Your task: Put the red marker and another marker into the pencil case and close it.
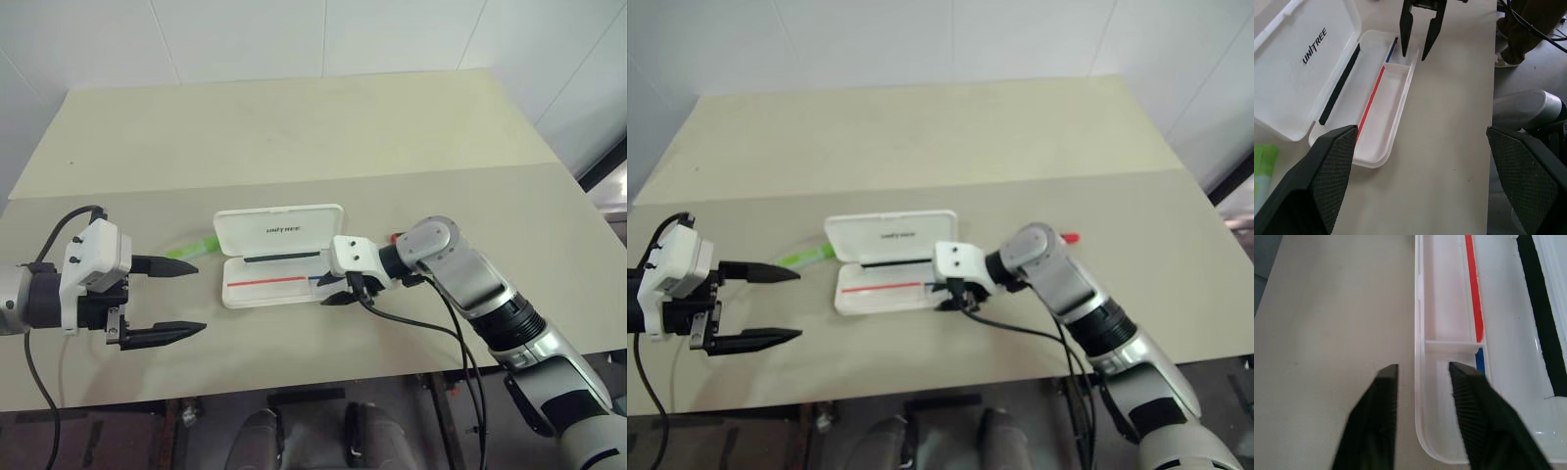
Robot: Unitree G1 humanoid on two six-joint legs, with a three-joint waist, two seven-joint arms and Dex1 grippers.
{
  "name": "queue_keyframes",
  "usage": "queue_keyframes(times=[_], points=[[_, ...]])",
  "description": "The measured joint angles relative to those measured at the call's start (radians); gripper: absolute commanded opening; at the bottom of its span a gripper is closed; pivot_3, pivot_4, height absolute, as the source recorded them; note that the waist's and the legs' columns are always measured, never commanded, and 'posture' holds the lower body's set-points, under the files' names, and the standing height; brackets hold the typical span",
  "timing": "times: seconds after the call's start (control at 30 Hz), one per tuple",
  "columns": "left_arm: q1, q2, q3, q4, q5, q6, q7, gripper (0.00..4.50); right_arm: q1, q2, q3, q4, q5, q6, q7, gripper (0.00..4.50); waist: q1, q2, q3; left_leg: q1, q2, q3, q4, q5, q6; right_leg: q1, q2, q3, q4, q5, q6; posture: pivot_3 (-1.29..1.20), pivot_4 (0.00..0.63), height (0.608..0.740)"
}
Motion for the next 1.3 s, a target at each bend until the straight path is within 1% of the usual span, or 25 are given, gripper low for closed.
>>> queue_keyframes(times=[0.07,0.27,0.43,0.53,0.63,0.73,0.8,0.93,1.13,1.3], points=[[0.0,0.0,0.0,-0.002,0.0,0.0,0.002,4.5,0.0,0.0,0.0,0.0,0.002,0.001,0.0,3.41,0.0,0.0,0.0,0.0,0.0,0.0,0.0,0.0,0.0,0.0,0.001,0.0,0.0,0.0,0.0,0.0,0.15,0.74],[0.0,0.0,0.0,-0.013,0.0,0.0,0.004,4.5,0.0,-0.023,-0.031,-0.061,0.085,0.105,0.026,3.41,0.001,0.0,0.0,0.0,0.001,0.0,0.001,-0.001,0.0,0.0,0.001,0.001,0.0,0.0,0.0,0.0,0.15,0.74],[0.001,0.0,-0.001,-0.014,0.0,0.0,0.006,4.5,-0.008,-0.101,-0.082,-0.102,0.163,0.183,0.062,3.41,0.001,0.0,0.0,0.0,0.003,0.002,0.006,-0.007,0.004,0.0,0.003,0.003,0.0,0.0,0.0,0.0,0.15,0.74],[0.0,-0.001,-0.002,-0.014,-0.002,0.0,0.009,4.5,-0.019,-0.16,-0.108,-0.091,0.176,0.185,0.074,3.41,0.002,0.0,0.0,0.0,0.003,0.004,0.007,-0.007,0.003,0.0,0.004,0.004,-0.003,0.0,0.0,0.0,0.15,0.74],[-0.001,-0.001,-0.005,-0.013,-0.004,0.0,0.013,4.5,-0.053,-0.172,-0.115,0.031,0.14,0.129,0.049,3.41,0.001,0.0,0.0,0.001,0.004,0.006,0.007,-0.008,0.004,0.0,0.005,0.007,-0.004,0.001,-0.002,0.0,0.15,0.74],[-0.01,-0.001,-0.006,-0.012,-0.005,0.0,0.015,4.5,-0.12,-0.17,-0.127,0.218,0.088,0.045,-0.006,3.41,-0.001,0.0,0.0,0.002,0.006,0.009,0.007,-0.009,0.004,-0.001,0.006,0.009,-0.005,0.001,-0.003,0.0,0.15,0.74],[-0.022,-0.001,-0.008,-0.01,-0.006,-0.001,0.013,4.5,-0.178,-0.167,-0.13,0.358,0.05,-0.028,-0.031,3.41,-0.001,0.0,0.0,0.001,0.006,0.011,0.007,-0.008,0.002,-0.002,0.007,0.011,-0.005,0.001,-0.003,0.0,0.15,0.74],[-0.041,0.0,-0.01,0.021,-0.005,-0.006,0.003,4.5,-0.248,-0.164,-0.129,0.564,-0.024,-0.175,-0.047,3.41,-0.001,0.0,0.0,0.001,0.006,0.014,0.007,-0.009,0.002,-0.003,0.007,0.013,-0.004,0.001,-0.003,0.0,0.15,0.74],[-0.036,0.0,-0.009,0.025,-0.001,-0.012,-0.006,4.5,-0.282,-0.164,-0.107,0.76,-0.108,-0.302,0.002,3.41,-0.002,0.0,0.0,0.001,0.007,0.016,0.008,-0.01,0.003,-0.004,0.007,0.016,-0.004,0.001,-0.003,0.0,0.15,0.74],[-0.03,0.0,-0.003,0.025,0.0,-0.008,-0.006,4.5,-0.317,-0.158,-0.097,0.884,-0.178,-0.395,-0.01,3.41,-0.004,-0.001,0.0,0.001,0.007,0.018,0.008,-0.01,0.003,-0.007,0.007,0.018,-0.004,0.001,-0.003,0.0,0.15,0.74]])
